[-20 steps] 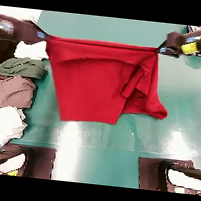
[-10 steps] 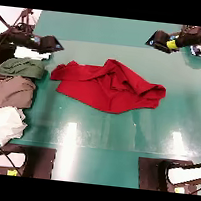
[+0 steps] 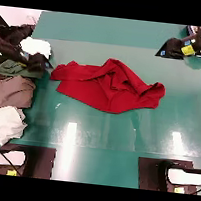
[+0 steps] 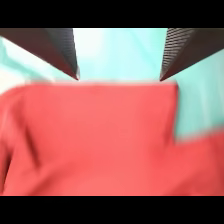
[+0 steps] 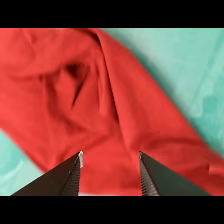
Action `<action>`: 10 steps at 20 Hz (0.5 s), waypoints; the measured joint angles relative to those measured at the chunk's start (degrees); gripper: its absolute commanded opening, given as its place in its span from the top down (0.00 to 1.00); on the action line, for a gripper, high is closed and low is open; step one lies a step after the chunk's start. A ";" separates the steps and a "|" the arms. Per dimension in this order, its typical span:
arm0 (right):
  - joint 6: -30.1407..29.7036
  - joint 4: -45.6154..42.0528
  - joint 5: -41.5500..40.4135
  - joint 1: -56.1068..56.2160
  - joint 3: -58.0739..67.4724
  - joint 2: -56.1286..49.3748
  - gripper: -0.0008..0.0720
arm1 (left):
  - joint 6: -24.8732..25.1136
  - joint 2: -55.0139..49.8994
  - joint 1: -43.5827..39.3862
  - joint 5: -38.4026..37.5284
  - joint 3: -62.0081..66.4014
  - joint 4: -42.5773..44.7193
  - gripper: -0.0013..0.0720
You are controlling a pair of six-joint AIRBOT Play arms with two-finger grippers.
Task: Fold the shirts.
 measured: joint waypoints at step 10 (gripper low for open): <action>-0.79 0.26 -2.64 0.04 -24.70 15.82 0.42 | 3.06 -2.58 0.33 9.25 -14.47 1.07 0.40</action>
